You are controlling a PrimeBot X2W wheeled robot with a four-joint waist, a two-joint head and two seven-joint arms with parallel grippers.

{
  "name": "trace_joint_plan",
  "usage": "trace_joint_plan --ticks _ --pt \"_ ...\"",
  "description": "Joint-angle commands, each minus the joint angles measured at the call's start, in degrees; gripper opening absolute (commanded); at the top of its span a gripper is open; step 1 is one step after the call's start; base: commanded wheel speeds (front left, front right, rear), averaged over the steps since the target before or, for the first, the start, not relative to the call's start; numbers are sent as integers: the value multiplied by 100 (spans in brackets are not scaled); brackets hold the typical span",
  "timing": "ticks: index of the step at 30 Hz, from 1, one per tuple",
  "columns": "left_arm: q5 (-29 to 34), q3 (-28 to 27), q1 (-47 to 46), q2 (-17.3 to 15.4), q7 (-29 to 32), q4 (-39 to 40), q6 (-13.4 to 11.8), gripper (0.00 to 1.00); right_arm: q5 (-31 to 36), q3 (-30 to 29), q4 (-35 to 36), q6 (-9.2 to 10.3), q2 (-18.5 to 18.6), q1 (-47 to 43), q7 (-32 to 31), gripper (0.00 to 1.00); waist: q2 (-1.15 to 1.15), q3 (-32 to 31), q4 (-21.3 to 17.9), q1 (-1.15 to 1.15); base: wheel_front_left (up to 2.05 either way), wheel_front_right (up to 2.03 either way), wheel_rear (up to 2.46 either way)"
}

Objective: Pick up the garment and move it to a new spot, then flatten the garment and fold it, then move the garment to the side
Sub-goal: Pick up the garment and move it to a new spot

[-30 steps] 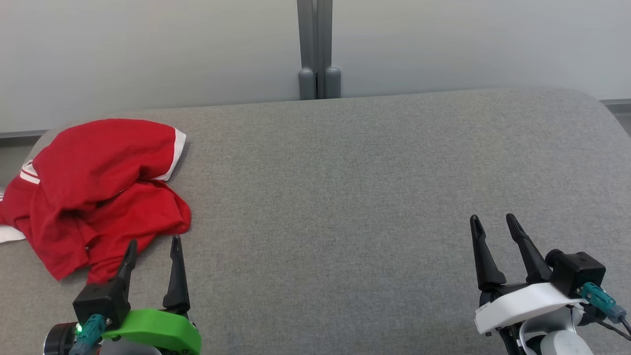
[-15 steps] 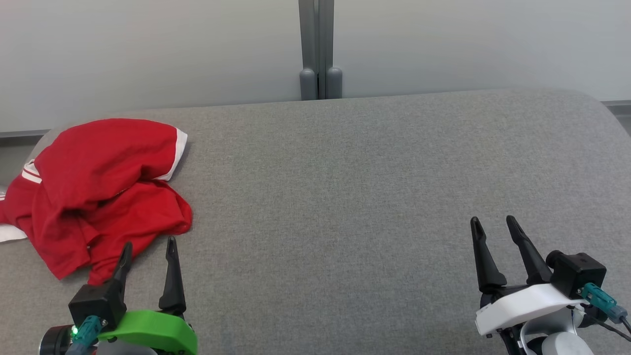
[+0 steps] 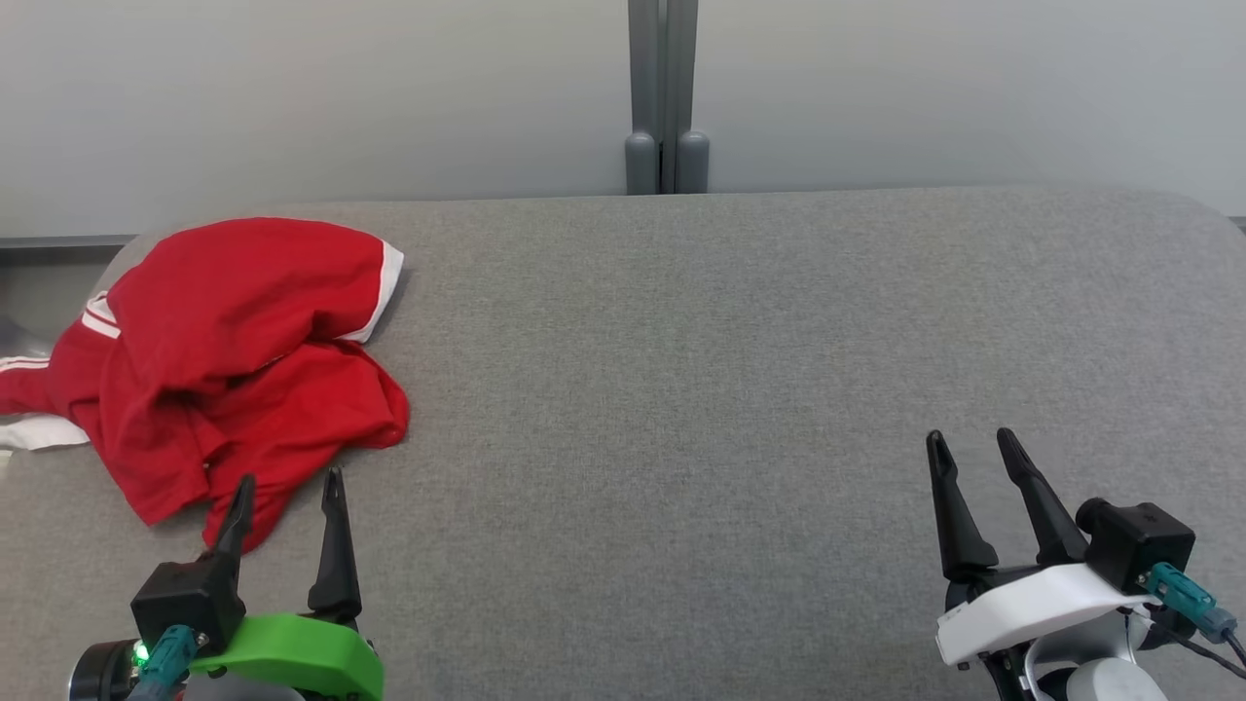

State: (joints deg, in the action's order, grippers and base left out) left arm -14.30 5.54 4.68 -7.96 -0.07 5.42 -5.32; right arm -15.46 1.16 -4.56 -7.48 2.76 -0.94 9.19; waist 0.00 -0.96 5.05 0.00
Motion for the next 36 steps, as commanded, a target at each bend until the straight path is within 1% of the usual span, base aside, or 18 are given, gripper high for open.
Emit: trace_joint_plan --ticks 1,6,21,28,30,36 --pt "11 -20 6 -47 -29 12 -31 100 -29 -4 -14 -2 22 -71 56 100 0 -3 145 0 0 0 0" --pt "-6 -65 58 -114 -31 -8 -50 100 -52 16 -44 -1 22 -107 59 100 0 -21 445 0 0 0 0" --pt "-44 -87 153 -244 15 24 -84 100 -137 49 -160 -1 21 -189 142 100 0 -107 1677 0 0 0 0" --pt "-55 -118 217 -324 40 81 -120 100 -201 88 -245 -1 22 -203 181 100 0 -174 2177 0 0 0 0" --pt "-68 -145 233 -352 29 81 -126 100 -207 123 -265 -1 22 -188 196 100 0 -175 2270 0 0 0 0" --pt "-106 -233 334 -352 -60 171 -213 100 -188 242 -330 -1 24 -19 194 100 0 -109 2332 0 0 0 0"
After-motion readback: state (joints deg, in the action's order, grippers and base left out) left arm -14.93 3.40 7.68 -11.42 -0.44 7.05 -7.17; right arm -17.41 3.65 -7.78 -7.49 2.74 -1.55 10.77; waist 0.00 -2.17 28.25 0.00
